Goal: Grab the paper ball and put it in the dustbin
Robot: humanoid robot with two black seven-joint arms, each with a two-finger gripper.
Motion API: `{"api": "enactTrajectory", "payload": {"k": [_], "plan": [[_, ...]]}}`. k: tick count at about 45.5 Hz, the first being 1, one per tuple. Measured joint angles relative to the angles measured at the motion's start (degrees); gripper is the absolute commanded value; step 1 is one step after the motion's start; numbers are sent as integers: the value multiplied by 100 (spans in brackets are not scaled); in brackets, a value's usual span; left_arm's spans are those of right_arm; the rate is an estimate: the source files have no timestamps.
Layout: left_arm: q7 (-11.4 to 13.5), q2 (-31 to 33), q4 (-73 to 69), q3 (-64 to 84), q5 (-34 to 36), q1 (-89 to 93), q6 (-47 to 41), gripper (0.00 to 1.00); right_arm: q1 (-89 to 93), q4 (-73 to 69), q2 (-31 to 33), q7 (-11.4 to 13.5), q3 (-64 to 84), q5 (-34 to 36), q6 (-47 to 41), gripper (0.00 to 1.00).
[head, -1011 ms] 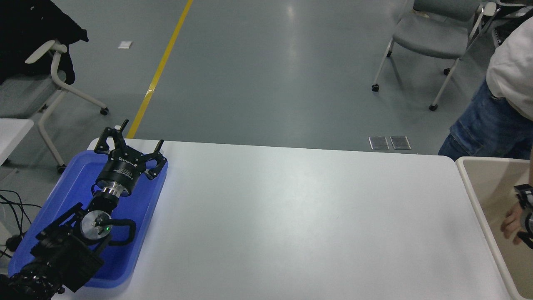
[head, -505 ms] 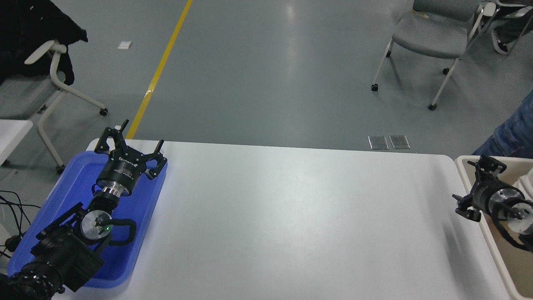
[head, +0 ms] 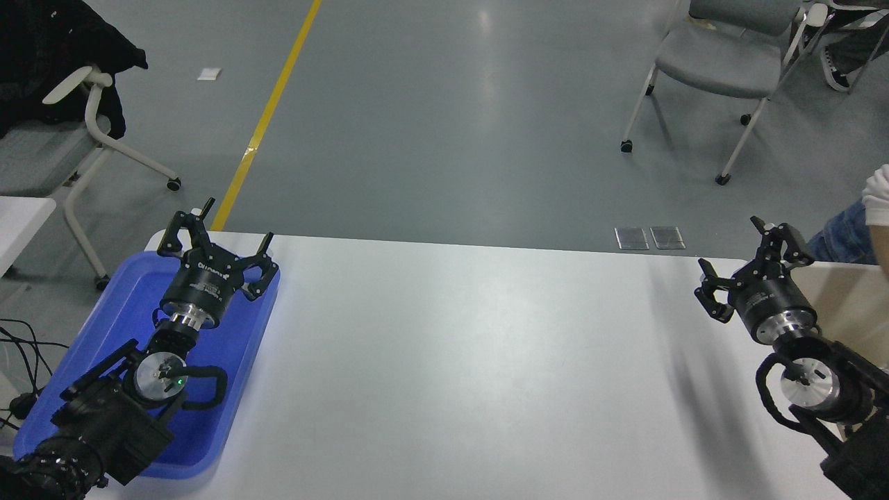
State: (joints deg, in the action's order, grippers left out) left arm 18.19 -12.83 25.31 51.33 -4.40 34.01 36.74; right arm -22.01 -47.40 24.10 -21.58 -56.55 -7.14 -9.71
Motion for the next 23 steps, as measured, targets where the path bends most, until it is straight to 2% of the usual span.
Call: {"api": "enactTrajectory", "payload": {"k": [2,9,23], "plan": [[0,0,0,0,0,0,0,100,24,-1,-81,-210,18,-102,-19,100],[0,0,0,0,0,0,0,100,57,22,-227,-539,38,-251,-24,100],[0,0,0,0,1,0,0,100,90,7,-412,-789,54,-347,407,100]]}}
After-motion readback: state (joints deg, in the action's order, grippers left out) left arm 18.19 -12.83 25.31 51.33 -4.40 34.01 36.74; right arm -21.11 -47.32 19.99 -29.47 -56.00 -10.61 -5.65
